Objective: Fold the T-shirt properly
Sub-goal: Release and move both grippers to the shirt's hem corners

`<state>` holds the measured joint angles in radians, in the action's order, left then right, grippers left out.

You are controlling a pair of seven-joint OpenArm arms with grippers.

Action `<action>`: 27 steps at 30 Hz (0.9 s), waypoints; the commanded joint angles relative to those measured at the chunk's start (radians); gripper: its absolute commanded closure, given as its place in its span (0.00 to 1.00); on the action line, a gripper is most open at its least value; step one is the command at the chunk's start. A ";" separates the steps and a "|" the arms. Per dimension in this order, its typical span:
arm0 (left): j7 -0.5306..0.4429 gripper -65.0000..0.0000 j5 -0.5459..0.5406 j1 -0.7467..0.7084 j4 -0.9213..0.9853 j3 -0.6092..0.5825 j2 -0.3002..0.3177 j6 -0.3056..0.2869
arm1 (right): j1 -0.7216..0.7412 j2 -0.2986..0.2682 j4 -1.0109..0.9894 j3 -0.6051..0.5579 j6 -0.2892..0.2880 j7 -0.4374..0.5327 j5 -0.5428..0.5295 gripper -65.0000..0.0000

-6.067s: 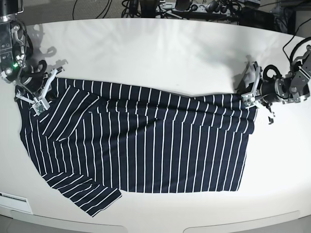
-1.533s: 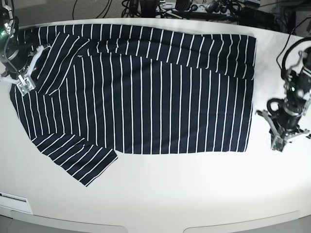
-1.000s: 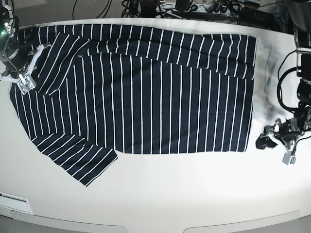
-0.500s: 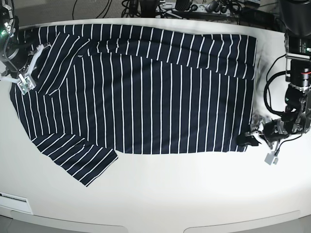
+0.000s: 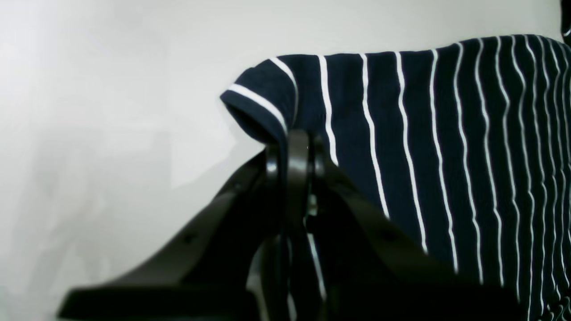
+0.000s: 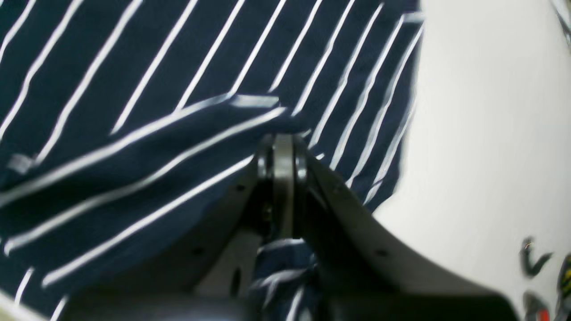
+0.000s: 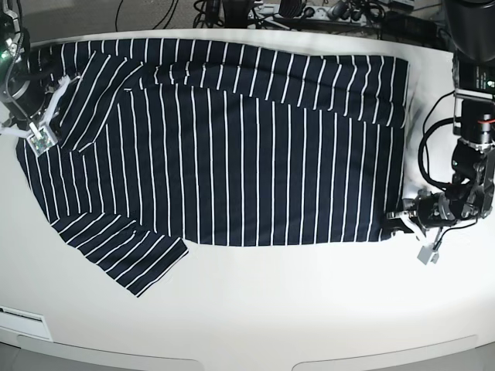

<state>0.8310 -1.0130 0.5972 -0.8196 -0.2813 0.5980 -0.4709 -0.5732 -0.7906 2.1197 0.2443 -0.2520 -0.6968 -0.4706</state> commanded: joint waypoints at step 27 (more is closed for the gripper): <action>-0.020 1.00 -0.017 0.040 -0.010 0.006 0.016 -0.034 | 1.113 0.161 -1.360 -0.174 -0.309 0.069 -0.289 0.55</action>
<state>0.8291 -1.0134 0.6044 -0.8173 -0.2813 0.5983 -0.5007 0.5079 -0.6010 0.7399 0.0643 -0.5579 -0.6521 -0.7452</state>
